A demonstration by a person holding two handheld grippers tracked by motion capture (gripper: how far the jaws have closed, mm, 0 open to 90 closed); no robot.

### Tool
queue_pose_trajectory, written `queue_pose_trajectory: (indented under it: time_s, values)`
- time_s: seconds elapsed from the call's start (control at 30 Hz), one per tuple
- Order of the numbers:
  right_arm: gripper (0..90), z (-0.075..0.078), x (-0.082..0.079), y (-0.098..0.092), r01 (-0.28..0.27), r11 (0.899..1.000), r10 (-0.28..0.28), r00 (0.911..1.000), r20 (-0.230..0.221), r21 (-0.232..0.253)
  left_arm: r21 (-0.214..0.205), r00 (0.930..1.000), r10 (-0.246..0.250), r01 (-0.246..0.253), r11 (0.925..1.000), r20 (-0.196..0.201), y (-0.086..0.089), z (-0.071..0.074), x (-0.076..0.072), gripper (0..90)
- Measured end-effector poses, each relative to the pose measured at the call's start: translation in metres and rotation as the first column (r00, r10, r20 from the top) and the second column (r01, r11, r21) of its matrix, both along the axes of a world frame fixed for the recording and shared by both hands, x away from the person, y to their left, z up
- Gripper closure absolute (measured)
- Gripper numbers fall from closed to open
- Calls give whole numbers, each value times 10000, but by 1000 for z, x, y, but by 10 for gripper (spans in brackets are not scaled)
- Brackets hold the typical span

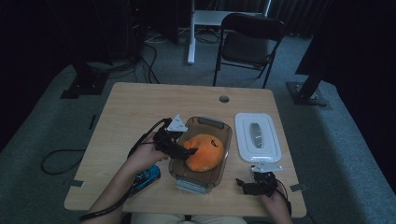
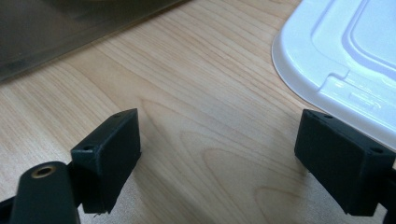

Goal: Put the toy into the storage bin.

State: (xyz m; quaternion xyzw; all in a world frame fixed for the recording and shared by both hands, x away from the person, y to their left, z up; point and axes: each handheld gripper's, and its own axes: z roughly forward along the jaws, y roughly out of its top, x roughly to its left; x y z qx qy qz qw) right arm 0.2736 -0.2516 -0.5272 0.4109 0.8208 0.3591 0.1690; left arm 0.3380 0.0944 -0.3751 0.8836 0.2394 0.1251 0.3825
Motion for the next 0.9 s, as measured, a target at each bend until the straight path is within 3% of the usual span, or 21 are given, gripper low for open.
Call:
queue_pose_trajectory:
  time_s: [0.2, 0.23, 0.3, 0.37, 0.4, 0.67, 0.77, 0.9]
  values:
    - [139, 0, 0, 0, -10, 10000, 10, 10000, 29, -60, -208, 9998, -185, 185, 9996, -11, 8, 0, -9, 128]
    - [139, 0, 0, 1, -9, 10000, 9, 10000, 31, -65, -98, 9997, -185, 183, 9998, -133, 10, 1, -10, 128]
    - [138, 0, 0, 1, -7, 9999, 8, 10000, 51, -113, 168, 9998, -137, 135, 9998, 121, 12, 0, -15, 127]
    - [139, 0, 0, 1, -5, 9999, 6, 10000, 46, -110, 110, 9997, -203, 205, 9997, -162, 14, -1, -18, 108]
    - [139, 0, 0, 1, -1, 9999, 1, 10000, 44, -108, 118, 9998, -201, 202, 9997, -66, 15, -2, -20, 108]
    - [138, 0, 0, 1, 24, 9999, -23, 10000, 39, -118, -191, 9997, 139, -143, 9997, -224, 35, -2, -27, 104]
    - [139, 0, 0, 1, 20, 9999, -20, 10000, 48, -122, -132, 9993, 24, -29, 9999, -386, 42, -6, -29, 12]
    - [138, 0, 0, 1, 21, 9999, -20, 10000, 48, -124, -96, 9984, 438, -441, 9990, -346, 50, -11, -30, 11]
